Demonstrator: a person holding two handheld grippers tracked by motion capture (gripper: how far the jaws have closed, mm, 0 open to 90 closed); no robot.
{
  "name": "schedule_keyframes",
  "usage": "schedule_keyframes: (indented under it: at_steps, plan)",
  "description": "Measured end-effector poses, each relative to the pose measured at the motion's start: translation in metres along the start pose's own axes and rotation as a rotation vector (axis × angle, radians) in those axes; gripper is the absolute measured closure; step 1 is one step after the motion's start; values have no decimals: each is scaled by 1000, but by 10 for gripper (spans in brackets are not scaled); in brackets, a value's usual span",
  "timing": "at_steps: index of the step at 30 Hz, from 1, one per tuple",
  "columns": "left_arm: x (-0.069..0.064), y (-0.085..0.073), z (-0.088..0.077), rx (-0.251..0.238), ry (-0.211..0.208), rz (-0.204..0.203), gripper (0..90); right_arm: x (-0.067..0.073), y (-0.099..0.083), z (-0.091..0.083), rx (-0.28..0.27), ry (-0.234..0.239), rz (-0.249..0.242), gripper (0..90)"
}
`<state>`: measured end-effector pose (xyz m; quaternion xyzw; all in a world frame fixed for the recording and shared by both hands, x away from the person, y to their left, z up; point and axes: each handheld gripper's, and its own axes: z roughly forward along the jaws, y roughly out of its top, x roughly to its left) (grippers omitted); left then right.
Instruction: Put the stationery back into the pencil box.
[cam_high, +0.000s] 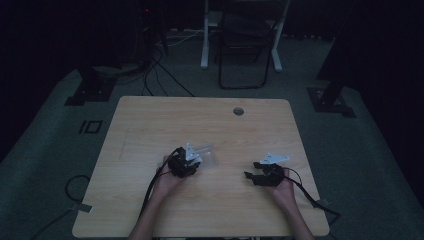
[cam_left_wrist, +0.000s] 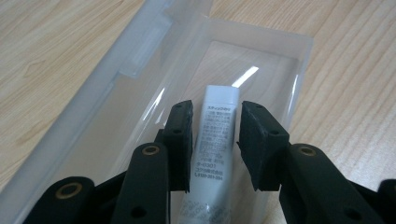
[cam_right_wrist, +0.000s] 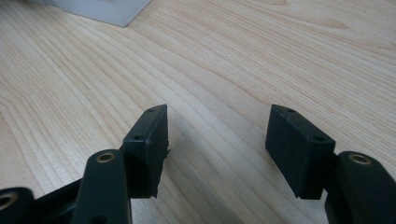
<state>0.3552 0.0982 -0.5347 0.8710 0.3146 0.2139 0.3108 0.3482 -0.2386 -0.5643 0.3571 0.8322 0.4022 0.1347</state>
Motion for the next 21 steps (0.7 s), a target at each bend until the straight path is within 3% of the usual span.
schedule_keyframes:
  at_steps: [7, 13, 21]
  plan:
    - [-7, 1, -13, -27, 13, 19, 636, 0, 0, 0, 1, 0, -1, 392]
    - [-16, 1, -22, -43, -5, 32, 633, 0, 0, 0, 0, 0, -1, 392]
    - [-23, -5, -40, -103, -69, -20, 622, 0, 0, 0, 0, 1, 0, 392]
